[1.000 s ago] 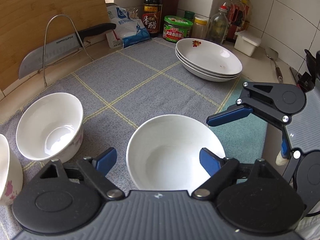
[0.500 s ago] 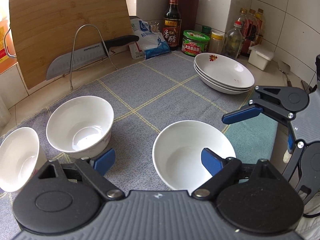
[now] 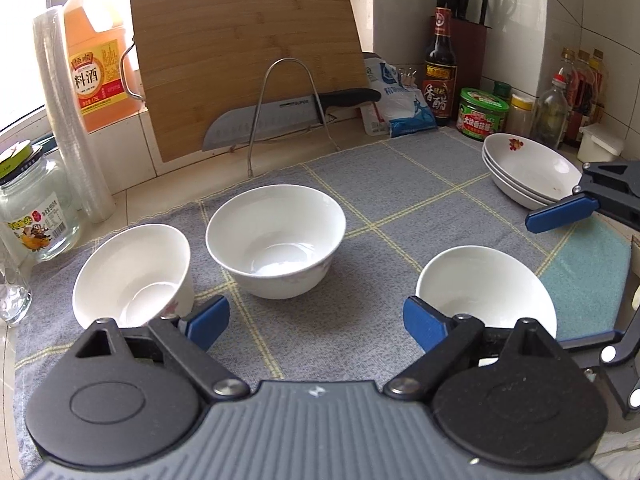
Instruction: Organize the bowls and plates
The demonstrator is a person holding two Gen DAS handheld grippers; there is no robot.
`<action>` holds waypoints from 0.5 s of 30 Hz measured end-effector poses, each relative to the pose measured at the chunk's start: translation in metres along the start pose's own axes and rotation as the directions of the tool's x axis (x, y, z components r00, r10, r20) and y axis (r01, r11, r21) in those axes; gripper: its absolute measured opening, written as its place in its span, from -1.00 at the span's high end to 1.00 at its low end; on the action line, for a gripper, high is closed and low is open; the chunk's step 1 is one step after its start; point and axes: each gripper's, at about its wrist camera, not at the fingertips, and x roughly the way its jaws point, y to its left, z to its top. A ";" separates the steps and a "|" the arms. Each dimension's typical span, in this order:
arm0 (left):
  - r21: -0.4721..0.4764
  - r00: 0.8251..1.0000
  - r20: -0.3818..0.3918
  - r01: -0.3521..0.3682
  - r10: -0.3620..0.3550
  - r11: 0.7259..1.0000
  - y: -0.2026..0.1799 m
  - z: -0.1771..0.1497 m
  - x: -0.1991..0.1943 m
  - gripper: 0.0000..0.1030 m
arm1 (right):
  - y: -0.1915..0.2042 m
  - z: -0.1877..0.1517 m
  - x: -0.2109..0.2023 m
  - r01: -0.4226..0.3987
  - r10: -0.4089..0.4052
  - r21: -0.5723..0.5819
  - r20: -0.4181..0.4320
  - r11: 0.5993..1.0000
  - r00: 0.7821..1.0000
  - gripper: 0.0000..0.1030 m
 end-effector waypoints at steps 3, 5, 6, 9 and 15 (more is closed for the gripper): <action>-0.011 1.000 0.007 -0.017 0.017 1.000 0.001 -0.001 0.003 -0.82 | -0.003 0.007 0.006 -0.015 0.015 -0.015 -0.012 1.000 1.000 -1.00; -0.021 1.000 0.010 -0.021 0.021 1.000 0.001 -0.001 0.006 -0.82 | -0.005 0.012 0.009 -0.023 0.022 -0.027 -0.020 0.999 1.000 -1.00; -0.028 1.000 0.011 -0.021 0.021 0.999 0.002 -0.001 0.008 -0.82 | -0.006 0.014 0.011 -0.027 0.026 -0.033 -0.024 0.999 0.999 -1.00; -0.042 1.000 0.010 -0.019 0.020 0.999 0.003 0.000 0.014 -0.82 | -0.010 0.022 0.019 -0.033 0.031 -0.047 -0.034 0.998 0.999 -1.00; -0.088 1.000 0.006 -0.029 0.030 0.996 0.008 0.002 0.029 -0.82 | -0.020 0.038 0.034 -0.048 0.042 -0.086 -0.064 0.995 0.997 -1.00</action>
